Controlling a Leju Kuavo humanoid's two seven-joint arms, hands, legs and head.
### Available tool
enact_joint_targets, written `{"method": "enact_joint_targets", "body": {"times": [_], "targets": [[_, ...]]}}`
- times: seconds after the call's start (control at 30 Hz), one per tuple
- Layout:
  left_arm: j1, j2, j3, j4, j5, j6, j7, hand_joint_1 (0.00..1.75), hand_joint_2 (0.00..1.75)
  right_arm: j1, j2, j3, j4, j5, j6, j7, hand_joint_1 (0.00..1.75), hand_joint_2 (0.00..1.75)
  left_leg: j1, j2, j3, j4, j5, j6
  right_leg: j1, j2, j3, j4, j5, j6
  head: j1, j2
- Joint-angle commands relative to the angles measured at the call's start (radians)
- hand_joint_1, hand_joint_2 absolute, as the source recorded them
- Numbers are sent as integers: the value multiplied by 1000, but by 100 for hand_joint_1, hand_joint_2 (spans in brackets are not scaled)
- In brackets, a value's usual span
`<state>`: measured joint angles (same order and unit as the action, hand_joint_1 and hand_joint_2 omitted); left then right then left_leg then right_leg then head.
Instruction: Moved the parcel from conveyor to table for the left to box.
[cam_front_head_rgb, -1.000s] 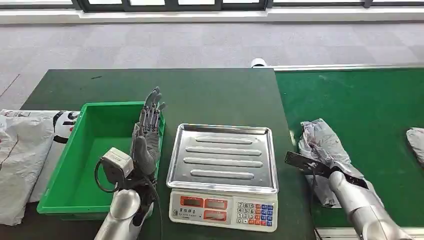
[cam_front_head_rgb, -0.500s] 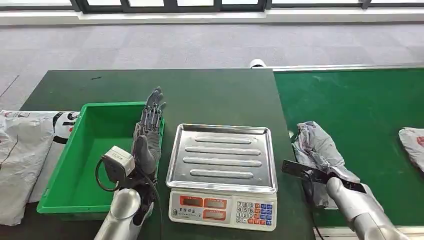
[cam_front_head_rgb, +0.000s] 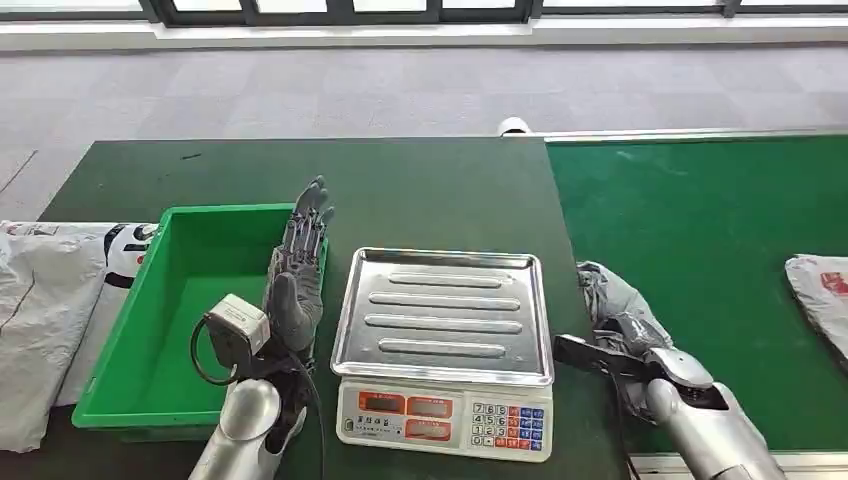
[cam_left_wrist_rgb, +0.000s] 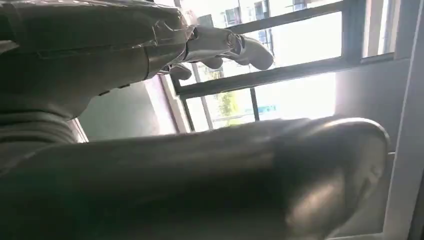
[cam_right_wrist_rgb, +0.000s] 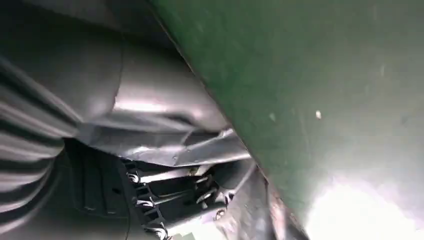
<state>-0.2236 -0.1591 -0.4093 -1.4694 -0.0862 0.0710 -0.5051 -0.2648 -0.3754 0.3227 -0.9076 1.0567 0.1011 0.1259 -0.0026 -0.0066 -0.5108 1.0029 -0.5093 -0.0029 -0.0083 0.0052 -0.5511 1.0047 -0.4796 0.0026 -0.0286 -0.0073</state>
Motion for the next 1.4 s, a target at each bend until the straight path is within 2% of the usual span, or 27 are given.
{"method": "enact_joint_targets", "body": {"times": [0.03, 0.4, 0.47, 0.57, 0.63, 0.77, 0.83, 1.03, 1.27, 1.4], "targets": [[-20, 25, 12, 30, -3, -11, 3, 0, 0, 106, -18, 14, -218, 5, 1, 3, 175, 175, 1, 0, 1, -4, 1, -1, 1, -1, 1, -4, 1, 0, 0, 0], [-23, 26, 10, 36, -2, -13, 2, 0, 0, 109, -19, 5, -228, 7, 4, 4, 175, 175, 0, 4, -2, -2, 0, -1, -2, 4, -4, -1, 1, -1, 0, 0], [-17, 30, 11, 32, -1, -12, 1, 0, 0, 103, -8, -26, -250, 31, -48, 13, 175, 175, 0, 5, -2, -3, 0, -2, -1, 4, -4, -1, 1, -1, 0, 0], [7, 31, 21, 11, -3, -6, -5, 0, 0, 65, 66, -113, -305, 112, -223, 68, 175, 175, 1, 8, 0, -6, 1, -2, -1, 8, -4, -4, 3, -2, 0, 0], [13, 28, 23, 10, -9, -5, -10, 0, 0, 61, 101, -164, -364, 151, -288, 90, 175, 175, 1, 12, -2, -4, 0, -2, -2, 12, -7, -1, 3, -2, 0, 0], [5, 20, 14, 28, -15, -8, -18, 0, 0, 86, 149, -241, -501, 166, -349, 86, 175, 175, 1, 8, -13, -4, 1, -3, -2, 8, -9, 1, 2, -4, 0, 0], [3, 19, 13, 31, -16, -8, -18, 0, 0, 92, 149, -244, -509, 166, -350, 86, 175, 175, 2, 5, -4, -5, 2, -4, -1, 5, -8, -1, 2, -4, 0, 0], [1, 18, 13, 34, -16, -9, -19, 0, 0, 99, 151, -253, -502, 170, -370, 78, 175, 175, 1, 1, -4, -4, 3, -4, -1, 1, -6, -1, 1, -3, 0, 0], [-2, 15, 6, 46, -31, -32, -31, 0, 0, 195, 168, -294, -582, 179, -377, 89, 175, 175, 0, -1, -4, -5, 3, -4, -2, -2, -4, -2, 2, -3, 0, 0], [-15, 7, 6, 44, -41, -41, -21, 0, 0, 205, 175, -301, -610, 197, -362, 112, 175, 175, 0, -1, -5, -4, 2, -3, -2, -1, -6, -1, 1, -3, 0, 0]]}}
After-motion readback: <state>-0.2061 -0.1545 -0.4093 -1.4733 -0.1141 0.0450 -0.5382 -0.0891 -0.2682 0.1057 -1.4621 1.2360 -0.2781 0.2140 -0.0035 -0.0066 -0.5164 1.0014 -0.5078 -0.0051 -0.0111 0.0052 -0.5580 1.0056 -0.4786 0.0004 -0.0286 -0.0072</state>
